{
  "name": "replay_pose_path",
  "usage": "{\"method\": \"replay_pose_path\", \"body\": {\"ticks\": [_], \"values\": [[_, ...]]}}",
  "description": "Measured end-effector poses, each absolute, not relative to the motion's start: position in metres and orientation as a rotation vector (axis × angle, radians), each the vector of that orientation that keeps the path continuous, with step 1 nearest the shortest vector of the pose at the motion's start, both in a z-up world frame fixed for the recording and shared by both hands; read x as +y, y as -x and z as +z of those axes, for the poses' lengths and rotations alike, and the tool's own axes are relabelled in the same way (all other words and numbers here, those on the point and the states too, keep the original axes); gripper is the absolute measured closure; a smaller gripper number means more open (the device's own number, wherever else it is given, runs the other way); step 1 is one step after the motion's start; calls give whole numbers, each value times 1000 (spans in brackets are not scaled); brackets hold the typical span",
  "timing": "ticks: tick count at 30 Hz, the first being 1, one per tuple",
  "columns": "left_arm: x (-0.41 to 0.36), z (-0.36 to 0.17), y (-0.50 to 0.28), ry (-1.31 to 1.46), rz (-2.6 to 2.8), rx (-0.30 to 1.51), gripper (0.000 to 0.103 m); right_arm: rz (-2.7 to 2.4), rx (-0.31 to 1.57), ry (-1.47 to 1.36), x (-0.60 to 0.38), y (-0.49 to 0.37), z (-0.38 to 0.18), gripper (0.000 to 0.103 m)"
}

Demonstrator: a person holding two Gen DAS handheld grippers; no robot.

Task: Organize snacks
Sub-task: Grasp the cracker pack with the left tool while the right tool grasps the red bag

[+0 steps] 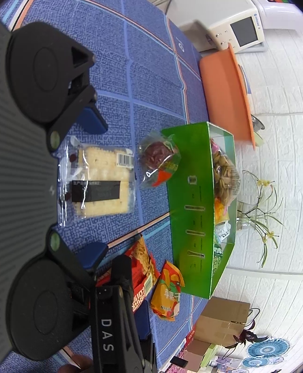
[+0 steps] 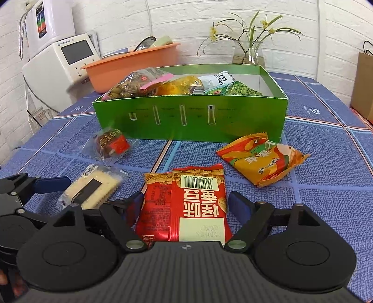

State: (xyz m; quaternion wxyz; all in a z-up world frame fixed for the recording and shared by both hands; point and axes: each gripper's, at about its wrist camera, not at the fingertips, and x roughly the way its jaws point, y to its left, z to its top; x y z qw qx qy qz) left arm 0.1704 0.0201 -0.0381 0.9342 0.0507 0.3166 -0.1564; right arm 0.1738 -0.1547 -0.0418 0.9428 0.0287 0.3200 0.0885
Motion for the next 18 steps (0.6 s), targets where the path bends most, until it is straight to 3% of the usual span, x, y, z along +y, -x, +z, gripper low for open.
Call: {"method": "replay_pose_path", "body": {"ticks": [5,7,8,9,18], "values": [[12,-38,-168,-131,-366,640,7,245,651,-33,-165,-174,-41,0],[9,-38,-166,-134,-385,635,12,249,640,-18,-169,-169,-42,0],[9,-38,-163,-126,-408,629,22,235,633,-3,-170,-166,-42,0],[8,-36,-160,-133,-424,613,41,227,631,-8,-172,-163,-42,0],[8,-34,-142,-150,-461,609,45,219,623,-73,-190,-136,-42,2]]}}
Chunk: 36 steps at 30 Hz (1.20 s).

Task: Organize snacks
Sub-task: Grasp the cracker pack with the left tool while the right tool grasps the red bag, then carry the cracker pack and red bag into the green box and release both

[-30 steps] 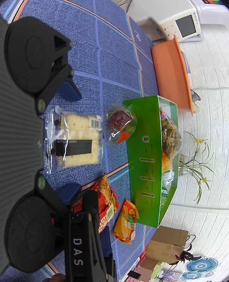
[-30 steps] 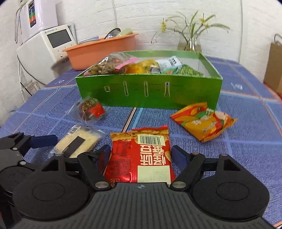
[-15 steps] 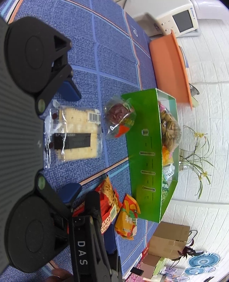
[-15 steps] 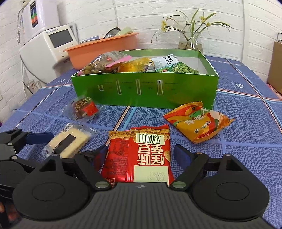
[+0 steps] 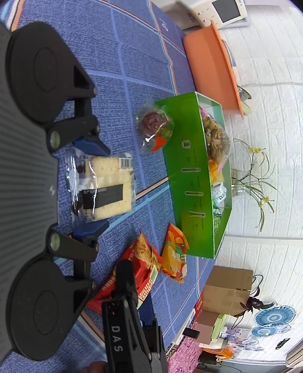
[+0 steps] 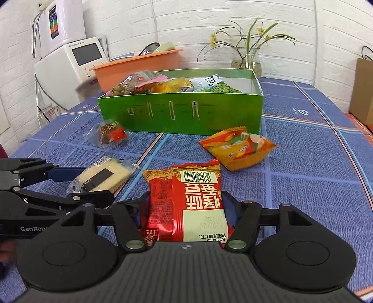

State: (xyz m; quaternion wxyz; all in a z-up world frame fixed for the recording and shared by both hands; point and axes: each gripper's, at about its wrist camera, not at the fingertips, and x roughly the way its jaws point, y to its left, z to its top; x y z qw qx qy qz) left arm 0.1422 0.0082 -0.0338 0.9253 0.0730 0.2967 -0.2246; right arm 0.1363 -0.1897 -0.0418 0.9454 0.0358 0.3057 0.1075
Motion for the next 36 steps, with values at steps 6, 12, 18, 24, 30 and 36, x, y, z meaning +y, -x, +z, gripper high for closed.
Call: {"method": "replay_pose_path", "body": {"ticks": [6,12,18,24,30,36], "values": [[30,-25,-123,-42,-463,610,45,212,643,-114,-190,-127,-38,2],[48,-1,-110,7,-400,530,45,166,522,-53,-175,-114,-22,3],[56,22,-102,1,-354,441,45,143,346,22,-162,-98,7,3],[43,49,-119,-40,-366,363,45,182,304,35,-159,-110,29,3],[36,73,-168,-23,-387,323,45,219,285,23,-184,-125,41,3],[24,73,-255,31,-388,368,45,122,300,-46,-218,-182,40,3]]}}
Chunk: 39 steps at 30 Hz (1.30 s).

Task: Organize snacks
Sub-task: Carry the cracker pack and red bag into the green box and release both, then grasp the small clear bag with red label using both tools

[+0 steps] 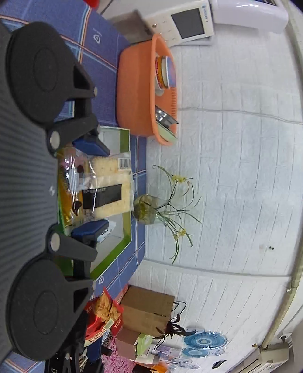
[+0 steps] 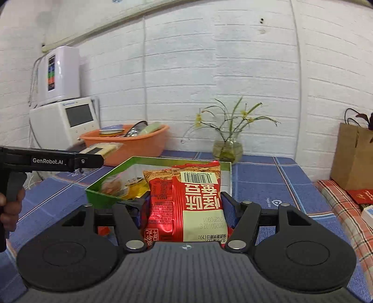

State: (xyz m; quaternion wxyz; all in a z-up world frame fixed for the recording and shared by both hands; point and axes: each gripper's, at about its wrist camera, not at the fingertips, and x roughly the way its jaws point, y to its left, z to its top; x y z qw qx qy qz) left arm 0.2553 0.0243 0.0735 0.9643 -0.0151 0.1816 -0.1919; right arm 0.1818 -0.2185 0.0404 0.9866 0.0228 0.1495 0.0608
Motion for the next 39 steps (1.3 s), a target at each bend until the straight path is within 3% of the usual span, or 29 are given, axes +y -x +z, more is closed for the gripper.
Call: {"method": "replay_pose_path", "body": {"ticks": [10,13,19,21,26,31,39], "values": [[17,30,-321,39,-393,433,43,142,331,-18,-205,-272,27,3],[15,24,-328,-8,-395,454,30,160,352,-7,-198,-293,18,0],[38,41,-321,24,-345,406,19,167,335,6,-196,-286,23,0],[45,48,-311,24,-310,375,2,160,309,-35,-202,-275,30,0],[52,55,-272,-65,-308,327,1,285,328,-271,-225,-238,42,0],[60,31,-223,-141,-322,370,1,428,486,-492,-217,-213,32,0],[43,-12,-212,-209,-290,421,6,322,689,-382,-132,-237,-2,0]]}}
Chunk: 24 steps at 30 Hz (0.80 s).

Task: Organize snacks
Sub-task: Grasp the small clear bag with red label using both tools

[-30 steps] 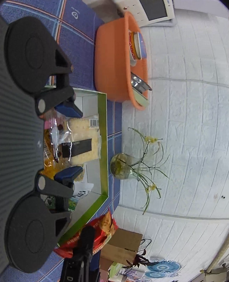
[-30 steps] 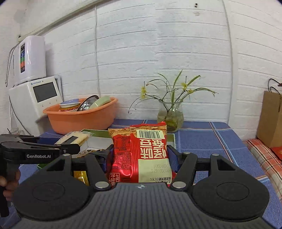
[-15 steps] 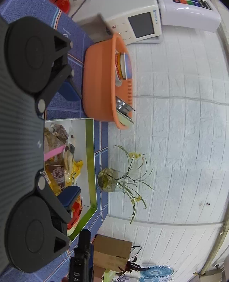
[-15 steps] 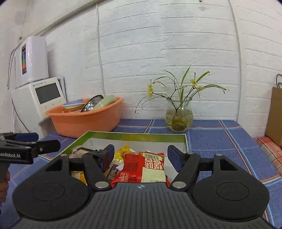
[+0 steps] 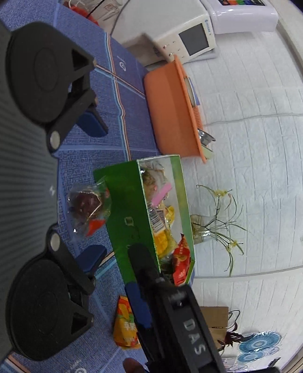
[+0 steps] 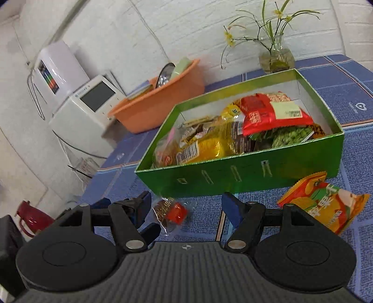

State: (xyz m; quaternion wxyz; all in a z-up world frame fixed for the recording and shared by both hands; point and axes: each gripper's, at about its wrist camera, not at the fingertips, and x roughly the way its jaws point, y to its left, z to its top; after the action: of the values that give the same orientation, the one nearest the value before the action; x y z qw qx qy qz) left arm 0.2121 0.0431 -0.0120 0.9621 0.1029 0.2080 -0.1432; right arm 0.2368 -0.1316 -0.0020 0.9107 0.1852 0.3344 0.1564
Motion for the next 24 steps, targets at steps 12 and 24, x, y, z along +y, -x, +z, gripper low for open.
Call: {"method": "replay_pose_path", "body": {"ticks": [12,24], "values": [[51,-31,-242,-65,-420,582,49,312,824,-473,-98,-280,-28,0],[51,-5,-207,-37,-415,501,56,383,622,-257,-83,-230,6,25]]}}
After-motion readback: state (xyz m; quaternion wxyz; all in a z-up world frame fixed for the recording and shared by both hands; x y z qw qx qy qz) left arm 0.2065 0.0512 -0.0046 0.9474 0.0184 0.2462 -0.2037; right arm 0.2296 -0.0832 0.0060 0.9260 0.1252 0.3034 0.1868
